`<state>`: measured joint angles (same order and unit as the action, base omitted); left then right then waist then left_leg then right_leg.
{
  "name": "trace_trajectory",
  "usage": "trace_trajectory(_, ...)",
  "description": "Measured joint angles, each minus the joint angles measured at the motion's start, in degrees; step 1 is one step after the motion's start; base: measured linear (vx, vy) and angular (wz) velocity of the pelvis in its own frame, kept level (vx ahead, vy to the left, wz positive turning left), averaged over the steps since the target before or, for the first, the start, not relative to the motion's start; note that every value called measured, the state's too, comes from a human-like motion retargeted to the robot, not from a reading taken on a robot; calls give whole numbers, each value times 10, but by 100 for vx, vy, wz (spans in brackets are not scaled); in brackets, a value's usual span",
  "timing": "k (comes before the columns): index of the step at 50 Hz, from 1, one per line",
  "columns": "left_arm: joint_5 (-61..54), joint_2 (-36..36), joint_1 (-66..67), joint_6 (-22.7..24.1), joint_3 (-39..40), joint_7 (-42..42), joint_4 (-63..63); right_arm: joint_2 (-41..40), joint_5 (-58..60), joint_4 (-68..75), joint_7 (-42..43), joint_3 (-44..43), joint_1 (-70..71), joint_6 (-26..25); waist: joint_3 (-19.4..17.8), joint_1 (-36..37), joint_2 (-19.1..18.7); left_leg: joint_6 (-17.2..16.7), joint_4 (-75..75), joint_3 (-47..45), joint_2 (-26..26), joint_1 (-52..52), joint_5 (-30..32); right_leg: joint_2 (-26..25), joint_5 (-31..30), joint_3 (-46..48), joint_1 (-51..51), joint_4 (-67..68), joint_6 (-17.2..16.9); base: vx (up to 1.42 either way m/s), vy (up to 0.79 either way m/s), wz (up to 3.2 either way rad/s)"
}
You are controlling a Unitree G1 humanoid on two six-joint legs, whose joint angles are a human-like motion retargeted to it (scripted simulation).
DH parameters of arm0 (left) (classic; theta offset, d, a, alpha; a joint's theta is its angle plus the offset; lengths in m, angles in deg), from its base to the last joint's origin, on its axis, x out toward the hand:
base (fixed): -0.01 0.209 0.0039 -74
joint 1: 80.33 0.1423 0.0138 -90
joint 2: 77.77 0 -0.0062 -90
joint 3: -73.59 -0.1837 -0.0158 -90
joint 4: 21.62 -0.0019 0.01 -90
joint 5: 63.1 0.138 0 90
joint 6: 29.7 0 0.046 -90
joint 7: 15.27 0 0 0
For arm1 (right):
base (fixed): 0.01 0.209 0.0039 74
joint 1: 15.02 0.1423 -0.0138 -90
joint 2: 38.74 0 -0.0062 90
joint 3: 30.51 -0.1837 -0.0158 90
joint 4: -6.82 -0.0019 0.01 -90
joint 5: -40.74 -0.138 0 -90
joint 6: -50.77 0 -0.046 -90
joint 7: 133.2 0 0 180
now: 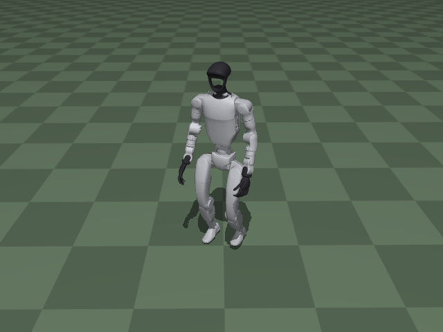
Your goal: Run
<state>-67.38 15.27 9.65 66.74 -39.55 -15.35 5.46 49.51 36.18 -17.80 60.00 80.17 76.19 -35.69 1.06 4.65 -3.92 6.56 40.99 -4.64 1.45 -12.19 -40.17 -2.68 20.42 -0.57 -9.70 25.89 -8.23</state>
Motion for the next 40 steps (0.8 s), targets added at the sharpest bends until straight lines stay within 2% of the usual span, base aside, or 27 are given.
trace_trajectory(7, 5, 6, -4, 11, -11, -19, -1, 14, 0, 4, 1, 11, 0, 14, 20, 22, -25, 1, 106, 12, 23, -84, -31, -22, 27, 5, -68, 72, 6, 0, 4, -2)
trace_trajectory(13, -2, 4, 11, 9, -16, -27, -9, 27, -8, 6, 4, 10, -11, 16, 38, 38, -34, 14, 159, 21, 10, -117, -39, -13, 61, 4, -104, 139, 13, 3, 11, 9)
trace_trajectory(18, -15, 11, 10, 1, -7, -21, -21, 26, -28, 12, 7, -10, -20, 11, 33, 21, -19, 31, 188, 23, -41, -111, -47, 27, 115, -9, -143, 293, 17, 5, 11, 44)
trace_trajectory(20, -24, 14, 6, -4, -2, -17, -26, 25, -42, 15, 6, -19, -24, 9, 25, 9, -6, 36, 193, 17, -65, -101, -48, 68, 110, 3, -165, 389, 26, 8, 7, 52)
trace_trajectory(22, -34, 13, -10, -12, 2, -13, -33, 24, -62, 17, 0, -28, -21, 6, 14, -15, 23, 38, 164, 15, -108, -84, -29, 113, 105, -3, -193, 472, 29, 11, 4, 72)
trace_trajectory(24, -42, 10, -18, -18, 5, -9, -35, 20, -76, 19, -6, -33, -22, 4, 11, -33, 34, 28, 142, 18, -122, -76, -5, 120, 97, -7, -214, 512, 30, 12, 0, 60)
trace_trajectory(27, -55, 8, -30, -23, 9, -3, -35, 17, -94, 20, -15, -35, -29, 2, 15, -50, 34, -2, 116, 41, -123, -70, 42, 90, 77, -9, -237, 505, 28, 13, -6, 41)
trace_trajectory(31, -73, 5, -45, -22, 17, 1, -33, 12, -109, 21, -30, -34, -44, -5, 28, -59, 21, -53, 118, 87, -100, -81, 104, 10, 18, -19, -248, 402, 9, 10, -11, 39)
trace_trajectory(35, -80, -3, -59, -18, 23, 4, -21, 7, -108, 19, -44, -29, -60, -13, 40, -44, -5, -75, 192, 125, -54, -107, 97, -79, -56, -35, -232, 286, -4, 5, -12, 16)
trace_trajectory(37, -79, -7, -63, -16, 27, 8, -12, 11, -96, 19, -44, -24, -63, -15, 40, -33, -12, -70, 257, 128, -29, -117, 65, -102, -45, -29, -224, 274, 8, 1, -11, 5)
trace_trajectory(40, -73, -9, -65, -15, 29, 17, -6, 15, -72, 23, -39, -15, -64, -17, 38, -21, -18, -62, 374, 116, 11, -128, 19, -120, 29, -8, -227, 302, 41, -2, -9, 6)
